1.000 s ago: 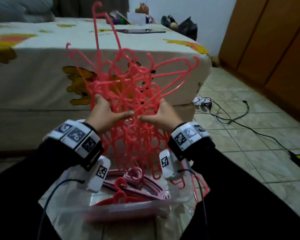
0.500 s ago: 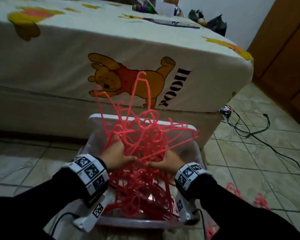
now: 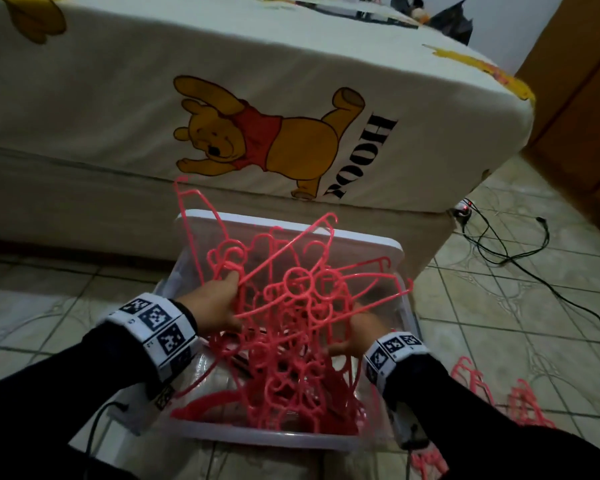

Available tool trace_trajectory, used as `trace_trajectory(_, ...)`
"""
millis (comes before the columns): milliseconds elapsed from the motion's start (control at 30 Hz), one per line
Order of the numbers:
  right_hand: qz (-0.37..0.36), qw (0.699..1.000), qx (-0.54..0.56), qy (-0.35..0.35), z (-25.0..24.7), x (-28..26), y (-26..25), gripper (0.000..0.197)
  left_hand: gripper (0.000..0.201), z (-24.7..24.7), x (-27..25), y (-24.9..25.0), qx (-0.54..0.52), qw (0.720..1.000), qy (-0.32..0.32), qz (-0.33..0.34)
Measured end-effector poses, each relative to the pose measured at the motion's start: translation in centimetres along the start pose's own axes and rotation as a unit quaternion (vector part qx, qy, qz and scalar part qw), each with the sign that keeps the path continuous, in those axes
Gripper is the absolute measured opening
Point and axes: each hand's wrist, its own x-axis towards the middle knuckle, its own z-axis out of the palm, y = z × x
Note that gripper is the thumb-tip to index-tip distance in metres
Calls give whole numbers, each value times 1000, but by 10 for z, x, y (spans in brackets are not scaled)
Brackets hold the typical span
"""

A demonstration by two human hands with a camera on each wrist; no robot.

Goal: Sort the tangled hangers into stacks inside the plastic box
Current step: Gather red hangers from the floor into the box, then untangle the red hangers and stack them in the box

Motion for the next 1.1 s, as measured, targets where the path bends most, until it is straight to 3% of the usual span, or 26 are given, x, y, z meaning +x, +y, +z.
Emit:
trace_trajectory(33, 21, 999, -40, -30, 0, -2, 1, 31, 52, 1, 0, -1, 11, 1000, -1, 0)
trace_trajectory(133, 18, 985, -158, -70, 1, -3, -1, 56, 52, 10, 1, -1, 9, 1000, -4, 7)
trace_trajectory(267, -33, 983, -156, -87, -10, -12, -11, 30, 52, 16, 2, 3, 35, 999, -1, 26)
trace_trajectory(367, -33, 980, -177, -84, -20, -19, -10, 31, 44, 9, 4, 5, 61, 997, 25, 35)
trace_trajectory(467, -23, 957, -266, -113, -29, -29, -13, 36, 38, -2, 7, 8, 84, 991, 88, 51)
trace_trajectory(533, -37, 957, -256, -130, -35, -34, -17, 27, 41, -3, 9, 10, 90, 991, 77, 58)
trace_trajectory(600, -60, 972, -212, -81, -43, -36, -22, 23, 49, 3, 9, 11, 83, 994, 30, 64)
trace_trajectory(667, -74, 975, -209, 23, -53, -36, -25, 25, 53, 13, 8, 12, 91, 992, 5, 84)
trace_trajectory(733, -102, 966, -194, 140, -58, -35, -28, 18, 48, 20, 7, 15, 94, 988, 22, 118)
trace_trajectory(800, -164, 958, -111, 206, -57, -35, -35, 17, 44, 22, 4, 20, 103, 982, 44, 154)
trace_trajectory(867, -211, 954, -58, 207, -53, -33, -48, 34, 47, 22, 3, 25, 123, 973, 66, 182)
trace_trajectory(933, -219, 954, -101, 180, -47, -27, -57, 45, 46, 23, 2, 30, 135, 968, 81, 192)
trace_trajectory(1033, -214, 932, -243, 164, -41, -17, -62, 32, 43, 19, 3, 31, 134, 969, 86, 189)
trace_trajectory(1100, -210, 929, -258, 164, -42, -11, -62, 23, 46, 13, 3, 30, 125, 971, 76, 187)
